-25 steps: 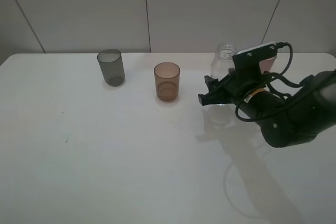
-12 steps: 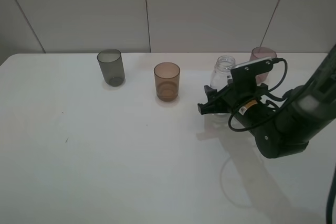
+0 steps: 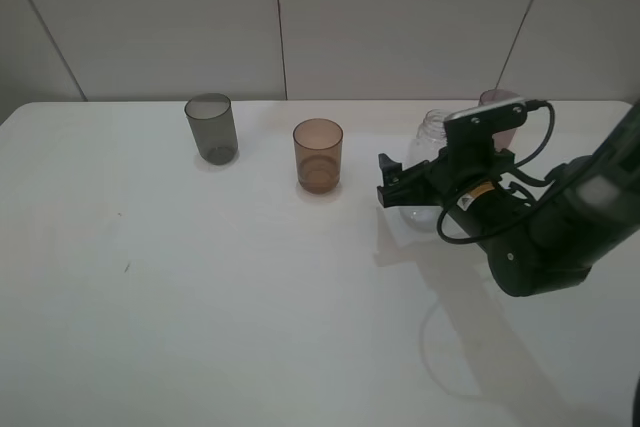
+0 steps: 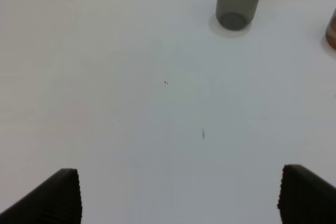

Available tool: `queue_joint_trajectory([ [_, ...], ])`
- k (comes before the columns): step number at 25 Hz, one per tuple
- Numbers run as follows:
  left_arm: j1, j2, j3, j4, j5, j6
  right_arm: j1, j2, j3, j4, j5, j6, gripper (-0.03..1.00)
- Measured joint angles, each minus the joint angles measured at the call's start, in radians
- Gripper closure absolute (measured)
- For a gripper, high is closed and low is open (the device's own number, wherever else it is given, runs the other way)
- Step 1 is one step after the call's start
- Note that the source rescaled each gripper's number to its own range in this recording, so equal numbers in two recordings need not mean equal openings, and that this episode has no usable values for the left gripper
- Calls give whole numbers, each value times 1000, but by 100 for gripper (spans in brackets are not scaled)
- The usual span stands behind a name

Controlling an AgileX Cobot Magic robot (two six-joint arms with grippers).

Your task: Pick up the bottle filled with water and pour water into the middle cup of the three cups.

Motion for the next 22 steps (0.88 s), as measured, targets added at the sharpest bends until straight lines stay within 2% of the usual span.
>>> queue_joint_trajectory([
  [5,0,0,0,0,0,0,0,-183,1,31,31,-68,-3],
  [9,0,0,0,0,0,0,0,-374,2,70,171,-84,-3],
  [12,0,0,0,0,0,0,0,-527,3,120,372,-86,-3],
  [17,0,0,0,0,0,0,-11,-764,3,261,860,-87,-3],
  [22,0,0,0,0,0,0,-117,-915,4,266,1249,-75,-3],
])
